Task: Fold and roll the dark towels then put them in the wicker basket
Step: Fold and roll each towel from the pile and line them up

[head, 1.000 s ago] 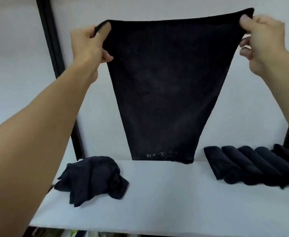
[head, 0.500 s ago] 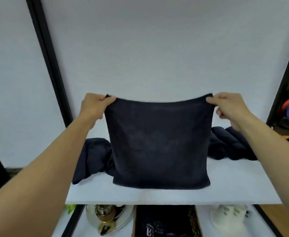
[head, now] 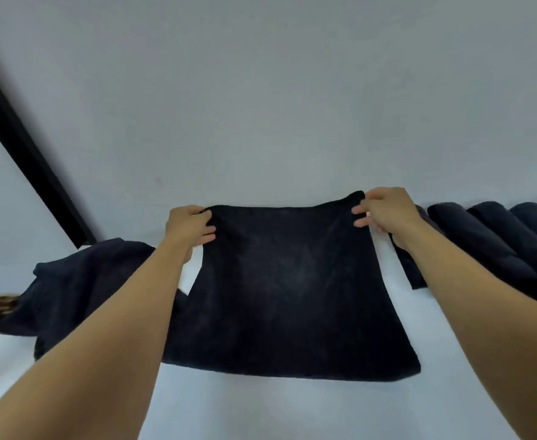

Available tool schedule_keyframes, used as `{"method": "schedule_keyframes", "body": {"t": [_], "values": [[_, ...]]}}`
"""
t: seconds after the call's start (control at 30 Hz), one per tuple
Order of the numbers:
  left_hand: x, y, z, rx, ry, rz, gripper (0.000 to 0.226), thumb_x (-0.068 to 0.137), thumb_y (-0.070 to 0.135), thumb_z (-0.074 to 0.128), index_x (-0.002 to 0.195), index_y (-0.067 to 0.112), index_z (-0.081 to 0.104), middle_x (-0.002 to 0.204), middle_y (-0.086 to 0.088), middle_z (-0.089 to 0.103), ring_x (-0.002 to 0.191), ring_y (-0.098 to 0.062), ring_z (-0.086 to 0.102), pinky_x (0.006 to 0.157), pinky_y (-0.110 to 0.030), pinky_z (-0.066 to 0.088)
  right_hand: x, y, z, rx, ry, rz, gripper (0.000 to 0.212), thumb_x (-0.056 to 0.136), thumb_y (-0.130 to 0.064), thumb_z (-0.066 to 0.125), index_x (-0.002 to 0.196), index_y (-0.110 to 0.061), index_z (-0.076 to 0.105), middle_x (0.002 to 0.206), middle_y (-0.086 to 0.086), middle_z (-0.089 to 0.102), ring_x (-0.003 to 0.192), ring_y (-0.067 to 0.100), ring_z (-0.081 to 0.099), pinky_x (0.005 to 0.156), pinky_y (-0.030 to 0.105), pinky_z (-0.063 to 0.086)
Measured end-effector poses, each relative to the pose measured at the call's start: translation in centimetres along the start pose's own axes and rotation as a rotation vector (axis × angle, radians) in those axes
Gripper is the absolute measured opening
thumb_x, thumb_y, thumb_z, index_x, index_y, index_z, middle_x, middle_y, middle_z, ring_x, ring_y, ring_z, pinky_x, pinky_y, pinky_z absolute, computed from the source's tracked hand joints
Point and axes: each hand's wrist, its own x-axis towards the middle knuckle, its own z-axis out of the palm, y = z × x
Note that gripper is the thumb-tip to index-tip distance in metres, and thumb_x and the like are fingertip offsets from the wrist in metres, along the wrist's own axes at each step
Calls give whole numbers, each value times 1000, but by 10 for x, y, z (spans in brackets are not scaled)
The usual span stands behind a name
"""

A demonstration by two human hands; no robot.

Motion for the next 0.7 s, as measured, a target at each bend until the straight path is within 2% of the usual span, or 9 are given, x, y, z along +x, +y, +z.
{"method": "schedule_keyframes", "body": {"t": [0.07,0.13,0.2,0.27,0.37,0.43,0.5,0.53,0.7], "values": [[1,-21,3,61,-86,-19,49,91,8,66,136,4,49,120,-16,59,95,-21,63,89,-38,55,6,20,14,-32,-97,42,42,97,-8,51,137,-15,48,126,8,62,95,22,68,48,22,49],[-5,-39,2,174,-148,-15,64,86,10,72,143,12,43,138,-17,48,109,-21,58,99,-39,50,2,42,24,-121,-239,57,63,95,-5,53,151,-20,28,144,9,47,116,24,58,70,28,56],[-18,-50,0,316,-128,50,59,84,14,74,138,17,50,143,-12,48,118,-21,55,103,-34,44,-13,56,28,-176,-287,26,75,93,-6,55,155,-24,18,152,7,37,128,22,49,98,35,50],[-37,-55,-4,460,-76,148,45,85,19,73,128,16,60,132,-8,58,117,-20,56,95,-26,42,-34,61,25,-206,-200,-41,70,92,-11,58,153,-22,26,150,5,42,129,20,49,106,36,44],[-71,-62,-18,654,-27,207,44,86,28,72,125,12,61,121,-8,63,112,-23,57,89,-26,41,-77,67,12,-410,-54,-66,46,92,-29,62,135,-17,51,128,3,60,117,22,56,96,34,46],[-95,-64,-31,737,-41,169,44,84,31,74,119,9,59,115,-5,62,104,-22,57,84,-28,42,-107,71,1,-572,-53,-2,33,90,-43,63,110,-17,60,103,2,62,101,24,60,80,33,44],[-117,-64,-46,792,-76,121,36,80,29,77,101,9,56,104,-3,60,89,-19,55,75,-29,44,-137,71,-10,-638,-134,57,41,84,-51,66,71,-17,48,70,1,49,68,21,54,61,29,36],[-126,-65,-53,800,-88,101,35,77,27,80,95,9,56,99,-2,61,85,-19,56,73,-29,46,-152,70,-13,-622,-178,84,50,82,-49,70,62,-16,38,60,1,40,56,19,45,54,28,31],[-170,-84,-82,651,-67,165,19,75,20,81,82,18,63,82,-1,59,79,-19,55,74,-28,42,-208,74,-19,-388,-165,5,25,81,-20,74,69,-13,53,66,1,52,59,16,48,54,25,34]]}}
